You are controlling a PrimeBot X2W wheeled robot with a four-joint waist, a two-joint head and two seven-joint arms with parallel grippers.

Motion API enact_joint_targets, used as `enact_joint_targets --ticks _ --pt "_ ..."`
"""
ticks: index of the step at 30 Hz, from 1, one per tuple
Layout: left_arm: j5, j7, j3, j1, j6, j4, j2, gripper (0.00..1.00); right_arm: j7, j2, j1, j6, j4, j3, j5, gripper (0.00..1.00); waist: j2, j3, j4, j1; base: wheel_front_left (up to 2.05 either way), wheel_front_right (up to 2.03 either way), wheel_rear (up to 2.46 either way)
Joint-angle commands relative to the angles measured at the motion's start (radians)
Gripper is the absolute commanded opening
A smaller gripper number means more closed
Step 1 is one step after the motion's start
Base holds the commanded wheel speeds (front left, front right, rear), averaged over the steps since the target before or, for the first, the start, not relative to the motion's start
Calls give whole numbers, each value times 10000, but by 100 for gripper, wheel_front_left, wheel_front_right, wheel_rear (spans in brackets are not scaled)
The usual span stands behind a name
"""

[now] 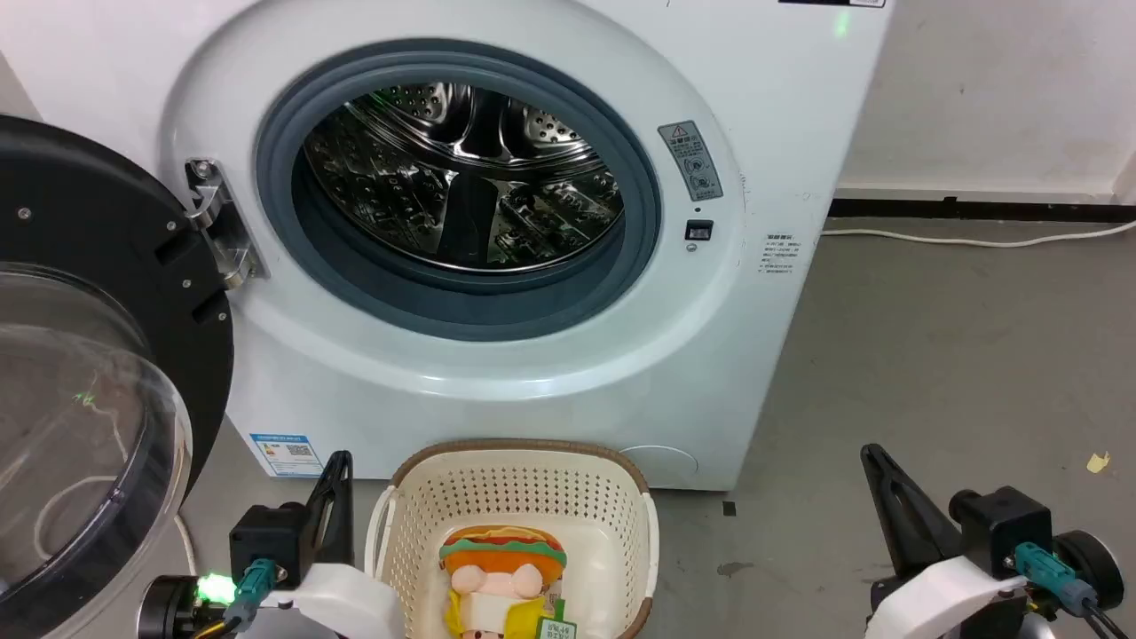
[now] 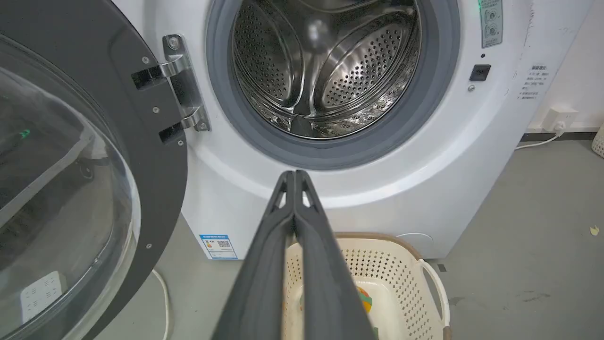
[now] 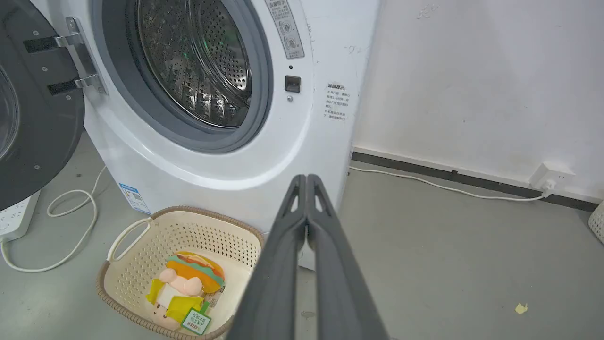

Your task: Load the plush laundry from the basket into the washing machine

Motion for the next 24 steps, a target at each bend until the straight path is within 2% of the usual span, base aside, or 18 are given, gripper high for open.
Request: enact_joint_targets --ticks 1,24 --pt "16 3 3 -152 -55 -41 1 0 14 -3 -119 6 22 -26 -76 0 0 0 0 0 0 0 0" --pt "16 3 3 -152 -55 -41 1 0 14 -2 -119 6 22 -26 -76 0 0 0 0 0 0 0 0"
